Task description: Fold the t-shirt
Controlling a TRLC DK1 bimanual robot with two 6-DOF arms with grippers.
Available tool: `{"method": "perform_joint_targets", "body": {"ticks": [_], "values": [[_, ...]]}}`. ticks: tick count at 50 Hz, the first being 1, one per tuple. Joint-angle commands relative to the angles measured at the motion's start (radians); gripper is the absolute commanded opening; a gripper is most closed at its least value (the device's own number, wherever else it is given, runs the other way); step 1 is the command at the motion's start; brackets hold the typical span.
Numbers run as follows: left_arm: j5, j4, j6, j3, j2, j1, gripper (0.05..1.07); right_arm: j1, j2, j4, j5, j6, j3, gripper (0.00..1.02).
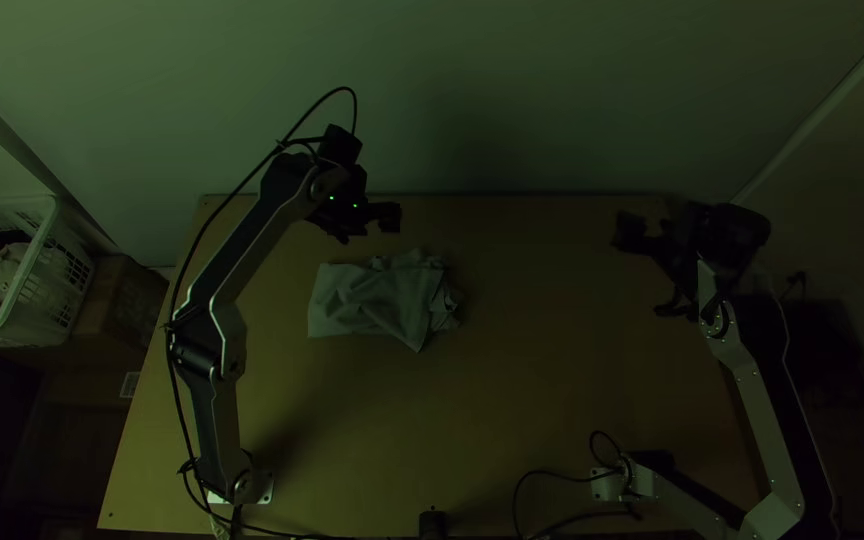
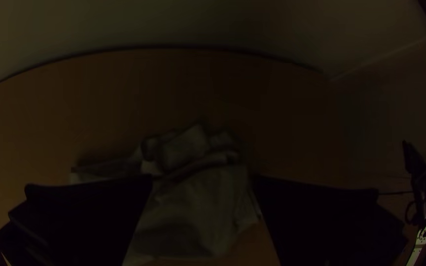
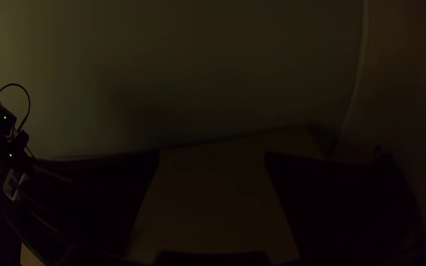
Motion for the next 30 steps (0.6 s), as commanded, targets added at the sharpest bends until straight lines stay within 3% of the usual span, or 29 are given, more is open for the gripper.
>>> {"method": "perform_joint_targets", "body": {"ticks": [1, 21, 30], "values": [[0.002, 0.012, 0.04, -0.027, -0.129, 0.073, 1.03, -0.001, 0.001, 0.054, 0.001, -0.052, 0.002, 0.98], [0.004, 0.031, 0.139, -0.085, -0.385, 0.382, 1.03, -0.027, -0.127, 0.317, 0.001, -0.132, 0.011, 0.98], [0.004, 0.189, 0.221, -0.332, -0.604, 0.475, 1.03, -0.055, -0.206, 0.356, -0.013, -0.153, -0.009, 0.98]]}}
